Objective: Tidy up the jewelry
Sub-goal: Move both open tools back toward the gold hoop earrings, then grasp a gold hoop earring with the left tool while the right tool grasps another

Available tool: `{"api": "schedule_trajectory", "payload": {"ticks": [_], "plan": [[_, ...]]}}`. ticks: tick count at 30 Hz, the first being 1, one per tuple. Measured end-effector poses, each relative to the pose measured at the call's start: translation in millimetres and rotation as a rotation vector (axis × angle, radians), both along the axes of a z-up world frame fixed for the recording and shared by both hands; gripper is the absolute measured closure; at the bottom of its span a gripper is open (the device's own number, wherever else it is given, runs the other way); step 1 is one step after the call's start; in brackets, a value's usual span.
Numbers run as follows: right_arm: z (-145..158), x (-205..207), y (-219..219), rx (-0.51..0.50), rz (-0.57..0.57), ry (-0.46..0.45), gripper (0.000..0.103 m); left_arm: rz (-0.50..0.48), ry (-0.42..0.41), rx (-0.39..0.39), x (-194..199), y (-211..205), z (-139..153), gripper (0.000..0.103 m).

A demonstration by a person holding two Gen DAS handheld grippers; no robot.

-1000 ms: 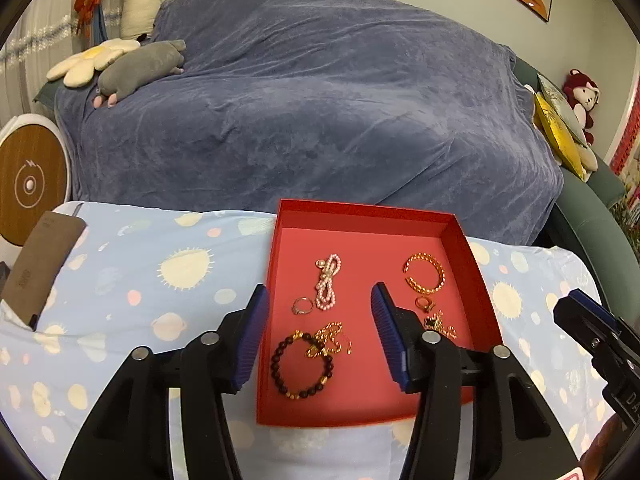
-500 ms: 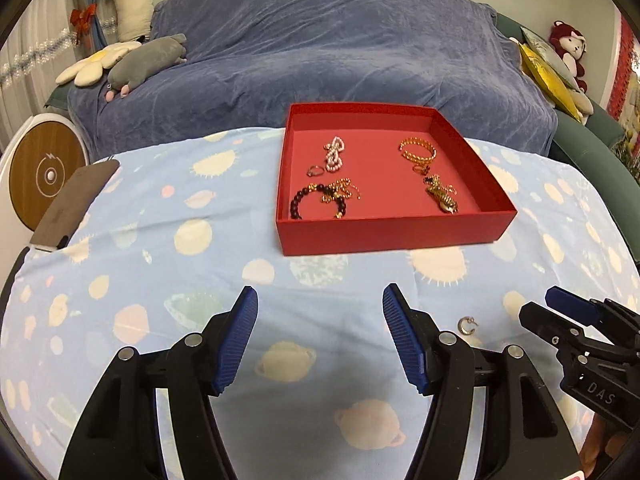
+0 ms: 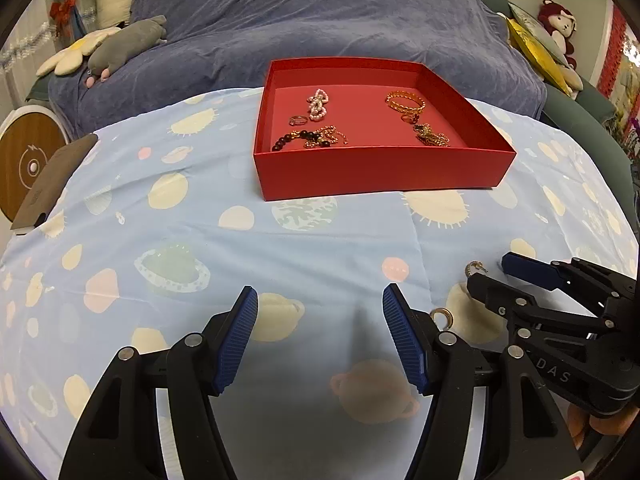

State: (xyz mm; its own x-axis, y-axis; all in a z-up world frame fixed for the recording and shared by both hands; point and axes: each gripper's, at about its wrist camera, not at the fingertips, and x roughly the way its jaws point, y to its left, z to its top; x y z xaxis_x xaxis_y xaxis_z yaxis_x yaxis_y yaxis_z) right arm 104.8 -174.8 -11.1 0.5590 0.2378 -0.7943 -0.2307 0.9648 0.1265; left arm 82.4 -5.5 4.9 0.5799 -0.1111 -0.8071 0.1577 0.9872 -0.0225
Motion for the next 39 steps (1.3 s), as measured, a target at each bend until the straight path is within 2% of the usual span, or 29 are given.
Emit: {"api": "schedule_trajectory", "payload": {"ticks": [5, 10, 21, 29, 31, 33, 39], "plan": [[-3.4, 1.4, 4.5, -0.025, 0.012, -0.007, 0.068, -0.016, 0.000, 0.000, -3.2, -2.4, 0.4, 0.040], [-3.0, 2.4, 3.1, -0.034, 0.013, -0.010, 0.084, -0.029, 0.011, -0.007, -5.0, -4.2, -2.0, 0.040], [10.8, -3.3, -13.3, -0.016, -0.008, -0.024, 0.084, -0.119, 0.021, -0.022, -16.4, -31.5, -6.3, 0.040], [10.4, -5.7, -25.3, -0.011, -0.034, -0.017, 0.084, -0.146, 0.028, -0.019, -15.4, -51.9, -14.1, 0.041], [10.6, -6.3, -26.9, -0.008, -0.036, -0.016, 0.084, -0.155, 0.022, -0.005, -14.9, -56.0, -15.9, 0.045], [10.2, -6.0, -27.6, -0.008, -0.038, -0.016, 0.084, -0.167, 0.029, 0.004, -13.9, -59.3, -19.2, 0.059], [9.0, -5.6, -32.2, -0.003, -0.049, -0.011, 0.084, -0.176, 0.032, 0.023, -14.1, -64.9, -25.8, 0.069]]}}
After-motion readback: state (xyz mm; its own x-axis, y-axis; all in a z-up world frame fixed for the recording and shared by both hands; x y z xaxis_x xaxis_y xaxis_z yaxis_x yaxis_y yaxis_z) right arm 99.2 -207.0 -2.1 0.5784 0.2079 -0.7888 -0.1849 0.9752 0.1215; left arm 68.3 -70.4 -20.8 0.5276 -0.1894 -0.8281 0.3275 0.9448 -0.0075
